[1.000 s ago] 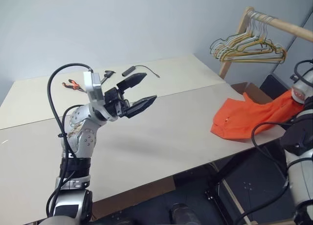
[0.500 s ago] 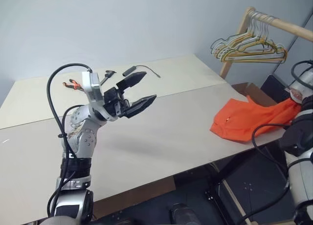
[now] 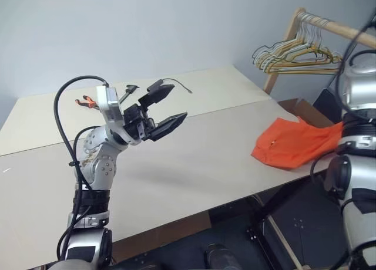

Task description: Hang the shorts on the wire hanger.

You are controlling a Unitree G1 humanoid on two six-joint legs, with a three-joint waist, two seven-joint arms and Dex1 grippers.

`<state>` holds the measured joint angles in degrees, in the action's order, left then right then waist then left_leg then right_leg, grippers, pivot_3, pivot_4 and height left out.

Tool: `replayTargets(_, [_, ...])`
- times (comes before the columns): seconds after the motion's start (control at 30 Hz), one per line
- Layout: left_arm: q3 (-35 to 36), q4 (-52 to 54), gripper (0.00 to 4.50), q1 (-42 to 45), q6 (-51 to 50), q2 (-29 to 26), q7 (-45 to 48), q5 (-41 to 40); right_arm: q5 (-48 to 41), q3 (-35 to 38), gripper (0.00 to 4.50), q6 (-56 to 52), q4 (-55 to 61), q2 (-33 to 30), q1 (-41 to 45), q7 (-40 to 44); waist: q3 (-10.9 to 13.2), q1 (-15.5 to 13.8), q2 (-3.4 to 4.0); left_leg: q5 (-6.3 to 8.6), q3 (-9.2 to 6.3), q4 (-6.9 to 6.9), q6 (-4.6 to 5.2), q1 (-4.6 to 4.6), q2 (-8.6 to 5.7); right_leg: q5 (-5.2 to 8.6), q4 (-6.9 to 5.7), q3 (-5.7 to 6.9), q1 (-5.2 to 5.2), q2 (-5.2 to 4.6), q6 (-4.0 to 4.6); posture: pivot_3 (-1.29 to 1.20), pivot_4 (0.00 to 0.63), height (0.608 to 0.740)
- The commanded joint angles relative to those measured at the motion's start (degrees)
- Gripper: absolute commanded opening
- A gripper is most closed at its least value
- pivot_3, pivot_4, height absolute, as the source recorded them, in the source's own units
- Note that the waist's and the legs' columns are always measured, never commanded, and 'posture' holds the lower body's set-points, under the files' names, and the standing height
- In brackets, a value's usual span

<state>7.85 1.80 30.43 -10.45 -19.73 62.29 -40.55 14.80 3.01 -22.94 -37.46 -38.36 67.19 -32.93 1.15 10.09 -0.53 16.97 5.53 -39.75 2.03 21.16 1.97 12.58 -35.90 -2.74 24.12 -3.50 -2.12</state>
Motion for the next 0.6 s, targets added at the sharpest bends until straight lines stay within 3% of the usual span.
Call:
replayTargets(0.03, [2.5,0.9,4.5,-0.8,0.7,-2.8,-1.2,0.9,2.4,-6.4,4.47,8.0,4.8,1.8,-1.5,10.1,0.0,0.1,0.0,0.0,-0.01,0.0,0.0,0.0,0.01,0.0,0.0,0.01,0.0,0.0,0.0,-0.08,0.0,0.74])
replayTargets(0.17, [4.5,1.2,4.5,-3.4,2.0,-6.2,-2.4,2.6,1.5,-9.8,4.47,11.1,7.5,4.9,-4.4,20.7,0.0,-0.1,0.0,-0.01,-0.03,-0.01,-0.01,-0.01,0.04,-0.01,-0.05,0.03,0.01,0.01,0.0,-0.04,0.0,0.74])
replayTargets(0.3, [7.9,4.4,4.5,-9.6,0.8,-10.9,-5.5,4.4,-7.1,-9.0,4.47,11.4,15.4,11.8,-8.7,34.3,0.0,-0.8,-0.01,-0.01,-0.05,0.01,-0.03,0.0,0.12,-0.02,-0.1,0.08,0.06,0.02,0.02,0.03,0.0,0.74])
replayTargets(0.6, [14.7,16.4,4.5,-28.8,-3.0,-16.4,-11.1,4.6,-12.8,-15.3,4.47,4.9,29.6,15.8,-17.6,57.6,0.0,-8.2,-0.13,-0.01,-0.07,0.01,-0.07,0.12,0.33,-0.04,-0.18,0.36,0.1,-0.04,0.06,0.18,0.0,0.74])
